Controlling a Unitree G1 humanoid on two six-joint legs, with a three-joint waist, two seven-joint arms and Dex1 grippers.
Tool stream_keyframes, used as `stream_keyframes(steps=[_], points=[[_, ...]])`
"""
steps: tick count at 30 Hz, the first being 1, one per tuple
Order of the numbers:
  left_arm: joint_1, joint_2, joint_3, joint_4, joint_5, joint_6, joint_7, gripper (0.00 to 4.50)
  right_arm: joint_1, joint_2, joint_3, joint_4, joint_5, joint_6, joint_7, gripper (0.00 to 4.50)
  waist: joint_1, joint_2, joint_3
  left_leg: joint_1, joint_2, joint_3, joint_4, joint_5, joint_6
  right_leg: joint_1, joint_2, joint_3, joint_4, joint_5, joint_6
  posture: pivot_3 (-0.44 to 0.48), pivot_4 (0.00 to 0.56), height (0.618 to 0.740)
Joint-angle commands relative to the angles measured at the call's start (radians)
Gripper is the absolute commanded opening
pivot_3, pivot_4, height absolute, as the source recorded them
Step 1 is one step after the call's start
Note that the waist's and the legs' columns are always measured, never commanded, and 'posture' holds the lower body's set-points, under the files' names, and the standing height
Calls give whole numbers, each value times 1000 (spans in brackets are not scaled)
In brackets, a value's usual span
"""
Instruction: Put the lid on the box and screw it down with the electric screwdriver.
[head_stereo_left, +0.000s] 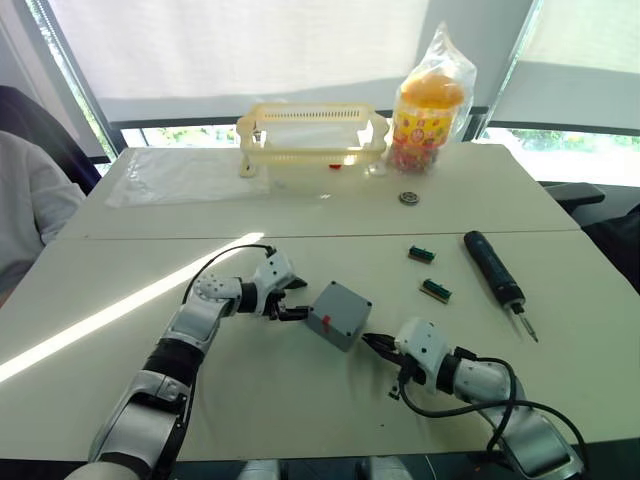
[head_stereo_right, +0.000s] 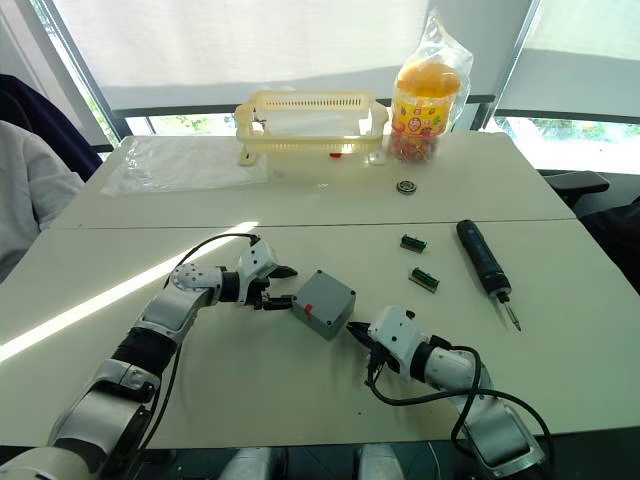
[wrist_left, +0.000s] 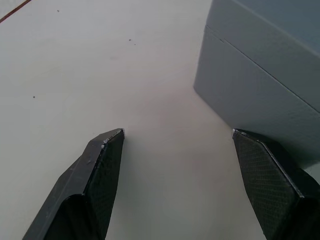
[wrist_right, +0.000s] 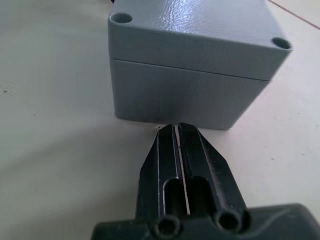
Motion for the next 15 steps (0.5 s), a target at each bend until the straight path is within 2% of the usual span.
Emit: stream_keyframes(steps=[1, 11, 15], points=[[18, 7, -13, -89, -16, 31, -14, 3527, -27, 8, 1, 9, 1, -23, 2, 28, -2, 0, 0, 0, 0, 0, 0, 0, 0, 0, 0, 0, 0, 0, 0, 0, 150, 740], [103, 62, -45, -281, -47, 142, -80, 3527, -46, -31, -20, 54, 22, -65, 59, 28, -2, 0, 0, 0, 0, 0, 0, 0, 0, 0, 0, 0, 0, 0, 0, 0, 150, 740], [114, 75, -46, -297, -45, 158, -87, 3527, -55, -37, -26, 73, 22, -80, 69, 28, -1, 0, 0, 0, 0, 0, 0, 0, 0, 1, 0, 0, -1, -1, -3, 0, 150, 740]])
